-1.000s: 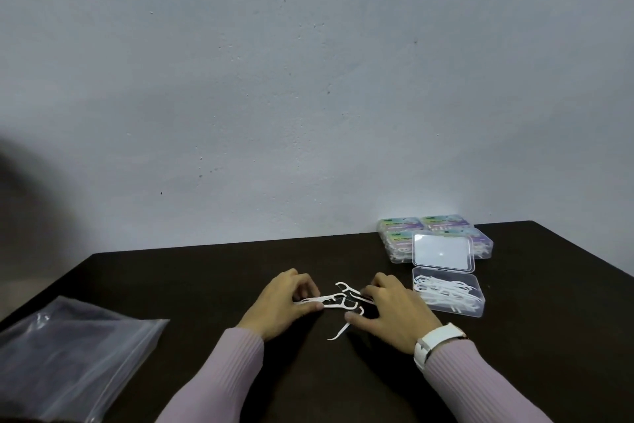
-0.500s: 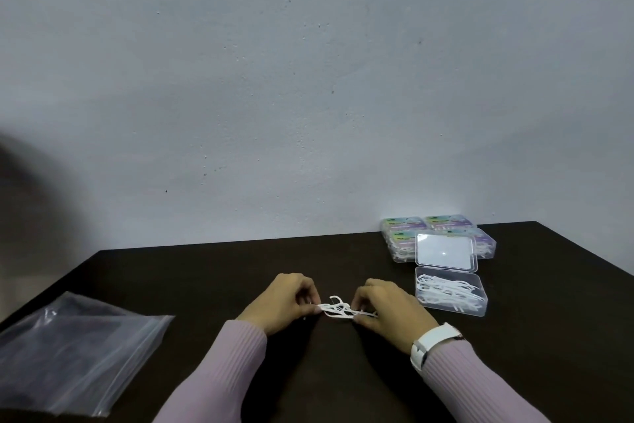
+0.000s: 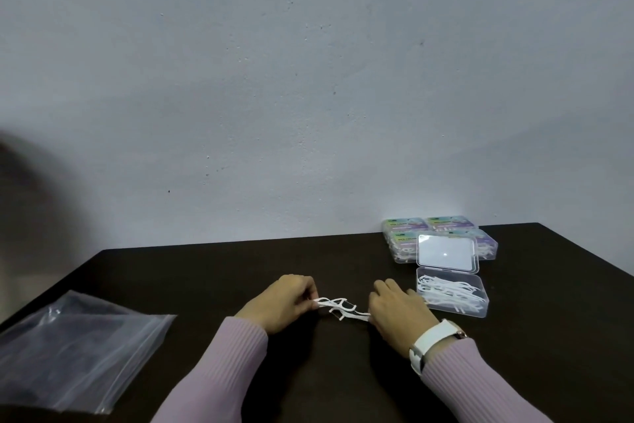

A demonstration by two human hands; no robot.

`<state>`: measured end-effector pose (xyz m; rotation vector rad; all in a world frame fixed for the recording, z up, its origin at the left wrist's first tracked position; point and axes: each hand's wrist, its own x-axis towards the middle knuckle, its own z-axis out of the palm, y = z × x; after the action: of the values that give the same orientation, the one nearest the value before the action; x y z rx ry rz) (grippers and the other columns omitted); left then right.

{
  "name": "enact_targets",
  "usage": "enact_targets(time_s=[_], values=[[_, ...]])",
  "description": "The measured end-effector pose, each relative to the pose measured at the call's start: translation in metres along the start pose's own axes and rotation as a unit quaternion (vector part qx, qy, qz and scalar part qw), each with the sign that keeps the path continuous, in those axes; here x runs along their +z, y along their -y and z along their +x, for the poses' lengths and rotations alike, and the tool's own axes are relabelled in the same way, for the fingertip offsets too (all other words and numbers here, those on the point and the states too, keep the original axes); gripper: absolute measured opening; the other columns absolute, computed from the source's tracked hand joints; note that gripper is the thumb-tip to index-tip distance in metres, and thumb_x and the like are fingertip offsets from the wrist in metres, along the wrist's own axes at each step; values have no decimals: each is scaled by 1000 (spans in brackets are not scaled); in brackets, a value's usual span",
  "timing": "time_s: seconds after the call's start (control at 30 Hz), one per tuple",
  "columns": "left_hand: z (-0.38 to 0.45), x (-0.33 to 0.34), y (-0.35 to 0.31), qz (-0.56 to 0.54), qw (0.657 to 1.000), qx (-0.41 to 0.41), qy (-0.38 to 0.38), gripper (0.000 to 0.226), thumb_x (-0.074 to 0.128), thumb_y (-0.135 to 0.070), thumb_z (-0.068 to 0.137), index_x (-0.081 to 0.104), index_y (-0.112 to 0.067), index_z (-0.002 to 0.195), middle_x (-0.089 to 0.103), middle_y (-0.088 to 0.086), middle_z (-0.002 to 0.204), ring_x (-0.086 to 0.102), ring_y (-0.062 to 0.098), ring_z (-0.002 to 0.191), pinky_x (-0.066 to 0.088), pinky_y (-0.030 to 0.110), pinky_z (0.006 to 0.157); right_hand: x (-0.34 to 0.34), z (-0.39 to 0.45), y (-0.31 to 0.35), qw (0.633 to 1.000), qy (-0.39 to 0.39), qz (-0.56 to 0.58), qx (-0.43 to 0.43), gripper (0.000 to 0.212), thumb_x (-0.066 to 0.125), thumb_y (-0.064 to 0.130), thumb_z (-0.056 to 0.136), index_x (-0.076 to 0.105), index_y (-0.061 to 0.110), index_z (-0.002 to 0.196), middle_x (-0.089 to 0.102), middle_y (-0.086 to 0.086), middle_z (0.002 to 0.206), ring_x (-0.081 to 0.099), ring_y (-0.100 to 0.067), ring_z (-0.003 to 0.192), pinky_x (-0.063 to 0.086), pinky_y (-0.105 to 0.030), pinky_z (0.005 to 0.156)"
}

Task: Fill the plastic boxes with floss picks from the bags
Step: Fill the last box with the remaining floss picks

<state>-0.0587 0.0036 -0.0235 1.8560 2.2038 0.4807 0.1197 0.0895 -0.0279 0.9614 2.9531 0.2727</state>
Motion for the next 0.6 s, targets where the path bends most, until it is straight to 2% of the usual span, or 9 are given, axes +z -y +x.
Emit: enact_targets(time_s=[0.2, 0.33, 0.4, 0.47, 0.53, 0.6], values=[[-4, -4, 2, -99, 991, 2, -91, 5, 59, -21, 92, 59, -22, 87, 62, -5, 87, 56, 3, 76, 44, 12, 67, 3, -2, -11, 1000, -24, 0, -12, 33, 34, 21, 100, 40, 6, 128, 41, -10, 132, 37, -26, 125, 29, -39, 102], [-4, -3, 2, -151, 977, -3, -154, 3, 63, -21, 89, 62, -22, 86, 64, -4, 84, 58, 3, 73, 47, 15, 67, 1, -2, -18, 998, -30, 51, -12, 29, 33, 25, 100, 44, 9, 121, 50, -9, 127, 46, -25, 119, 34, -36, 96], [-4, -1, 2, -162, 972, -12, -170, 3, 65, -20, 88, 63, -22, 86, 64, -6, 84, 60, 5, 76, 48, 14, 67, -3, -2, -21, 994, -28, 106, -10, 25, 36, 24, 99, 49, 8, 114, 54, -10, 122, 50, -26, 114, 38, -34, 89], [-4, 2, 1, -171, 967, -17, -188, 5, 64, -19, 88, 63, -23, 85, 64, -6, 85, 61, 6, 79, 49, 14, 68, -5, -3, -26, 986, -37, 162, -12, 14, 39, 20, 97, 52, 13, 96, 58, -11, 113, 54, -28, 106, 39, -32, 83], [-3, 7, -2, -170, 963, -17, -209, 5, 63, -19, 89, 62, -23, 86, 64, -6, 86, 60, 7, 81, 50, 16, 72, -10, -5, -32, 980, -45, 193, -11, 18, 42, 18, 96, 42, 21, 78, 59, -9, 104, 55, -23, 93, 36, -26, 75], [0, 12, -7, -157, 959, -21, -235, 5, 60, -20, 90, 60, -24, 88, 61, -7, 90, 59, 7, 84, 52, 21, 77, -14, -7, -41, 974, -49, 221, 7, 19, 43, 17, 96, 41, 21, 78, 57, -7, 95, 54, -20, 87, 34, -20, 69]])
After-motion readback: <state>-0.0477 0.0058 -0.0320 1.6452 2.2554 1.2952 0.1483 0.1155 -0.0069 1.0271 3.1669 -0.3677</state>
